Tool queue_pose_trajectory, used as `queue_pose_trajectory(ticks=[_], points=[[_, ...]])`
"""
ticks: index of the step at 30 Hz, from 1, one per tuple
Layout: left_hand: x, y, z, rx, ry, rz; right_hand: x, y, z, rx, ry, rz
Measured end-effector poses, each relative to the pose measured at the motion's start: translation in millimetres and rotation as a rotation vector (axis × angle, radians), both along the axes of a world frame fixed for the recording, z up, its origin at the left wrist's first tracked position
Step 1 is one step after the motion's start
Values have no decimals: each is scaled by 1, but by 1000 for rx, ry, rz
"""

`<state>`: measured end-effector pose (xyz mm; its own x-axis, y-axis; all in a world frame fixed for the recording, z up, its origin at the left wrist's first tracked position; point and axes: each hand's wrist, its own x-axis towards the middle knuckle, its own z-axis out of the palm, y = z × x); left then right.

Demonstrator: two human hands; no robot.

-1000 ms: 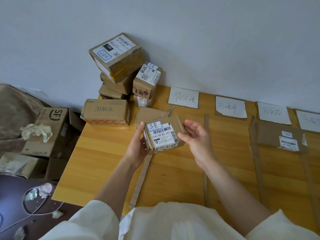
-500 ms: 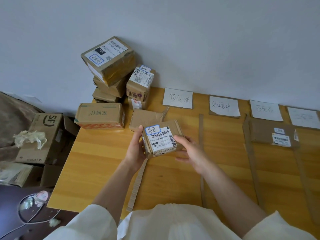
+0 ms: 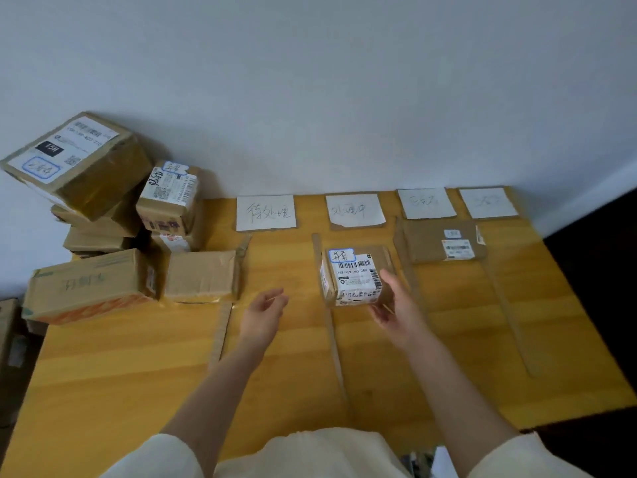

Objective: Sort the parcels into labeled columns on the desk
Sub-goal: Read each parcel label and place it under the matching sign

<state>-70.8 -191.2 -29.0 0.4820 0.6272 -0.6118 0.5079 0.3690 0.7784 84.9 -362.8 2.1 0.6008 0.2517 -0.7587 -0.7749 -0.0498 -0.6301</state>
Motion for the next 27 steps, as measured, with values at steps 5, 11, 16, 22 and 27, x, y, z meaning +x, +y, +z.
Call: queue_pose_trajectory(ticks=[5,11,16,22,27], points=[[51,-35,5,165,73,-189,41,-53,5,9,-7,-102],[101,-73,7,236,93,-343,94,-109,12,36,-44,-186],[131,-96,-1,297,166,-444,151,-150,5,26,-119,-263],[165,-112,-8,427,283,-537,230,-184,-5,-24,-212,-364],[190,-119,-21,510,398,-658,282,-196,-12,-108,-221,-548]])
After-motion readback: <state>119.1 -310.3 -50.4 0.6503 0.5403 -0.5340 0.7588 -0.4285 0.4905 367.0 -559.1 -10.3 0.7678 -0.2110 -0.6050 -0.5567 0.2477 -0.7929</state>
